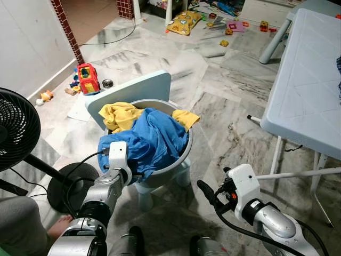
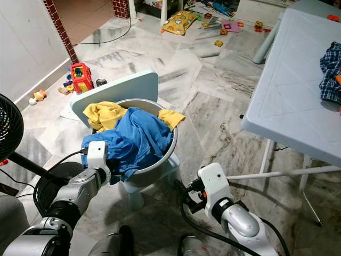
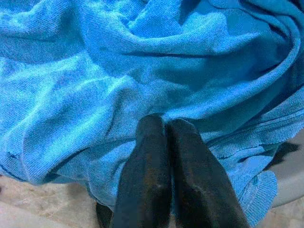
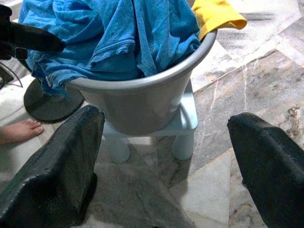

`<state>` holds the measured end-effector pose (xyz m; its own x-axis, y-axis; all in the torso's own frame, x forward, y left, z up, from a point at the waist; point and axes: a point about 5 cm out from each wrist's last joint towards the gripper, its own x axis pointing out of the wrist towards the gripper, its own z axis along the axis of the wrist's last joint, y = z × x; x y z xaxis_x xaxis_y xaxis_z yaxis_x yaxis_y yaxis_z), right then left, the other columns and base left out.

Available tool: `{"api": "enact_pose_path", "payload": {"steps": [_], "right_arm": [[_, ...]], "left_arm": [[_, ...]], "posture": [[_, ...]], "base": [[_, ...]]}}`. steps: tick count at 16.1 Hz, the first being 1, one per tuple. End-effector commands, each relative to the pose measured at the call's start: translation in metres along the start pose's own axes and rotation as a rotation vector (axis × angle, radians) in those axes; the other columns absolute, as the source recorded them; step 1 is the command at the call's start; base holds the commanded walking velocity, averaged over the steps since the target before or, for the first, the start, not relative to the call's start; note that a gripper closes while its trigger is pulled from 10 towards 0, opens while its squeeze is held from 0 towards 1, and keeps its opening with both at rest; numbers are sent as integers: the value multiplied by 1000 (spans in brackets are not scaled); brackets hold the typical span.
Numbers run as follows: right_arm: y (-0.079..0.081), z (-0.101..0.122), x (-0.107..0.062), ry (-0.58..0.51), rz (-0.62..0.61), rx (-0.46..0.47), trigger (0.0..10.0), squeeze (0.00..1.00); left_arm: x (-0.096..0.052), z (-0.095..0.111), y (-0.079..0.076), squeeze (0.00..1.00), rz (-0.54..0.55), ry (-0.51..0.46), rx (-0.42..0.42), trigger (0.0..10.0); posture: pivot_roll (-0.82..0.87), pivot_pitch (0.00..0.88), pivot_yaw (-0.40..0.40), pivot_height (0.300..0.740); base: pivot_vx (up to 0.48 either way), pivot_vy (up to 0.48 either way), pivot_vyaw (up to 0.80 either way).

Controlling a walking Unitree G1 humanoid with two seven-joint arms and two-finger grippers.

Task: Hang hanger

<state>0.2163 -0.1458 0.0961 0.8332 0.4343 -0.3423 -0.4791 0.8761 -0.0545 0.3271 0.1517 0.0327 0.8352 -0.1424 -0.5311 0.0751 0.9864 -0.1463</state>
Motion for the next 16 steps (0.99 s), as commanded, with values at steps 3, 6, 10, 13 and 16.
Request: {"api": "enact_pose_path", "payload": {"steps": [3,6,10,13,16], "right_arm": [[4,-3,-1,18,19,-5,10000,0],[5,-2,-1,20,26,-9,10000,0],[5,-3,-3,30,20,-17,10000,0],[9,-7,-10,47,21,-17,10000,0],[10,-9,-14,59,19,-13,10000,0]], "left_arm": [[-2,0,10,1000,58,-9,44,10000],[-3,-4,10,1000,49,3,36,10000],[-2,-8,8,1000,6,35,54,10000],[-1,-6,8,1000,1,38,69,10000],[-1,-8,10,1000,2,47,83,10000]], "posture": [[-267,194,14,740],[-264,194,14,740],[-277,203,16,740],[-289,225,18,740],[-292,236,16,740]], "base": [[0,0,0],[0,0,0],[0,0,0],[0,0,0],[0,0,0]]}}
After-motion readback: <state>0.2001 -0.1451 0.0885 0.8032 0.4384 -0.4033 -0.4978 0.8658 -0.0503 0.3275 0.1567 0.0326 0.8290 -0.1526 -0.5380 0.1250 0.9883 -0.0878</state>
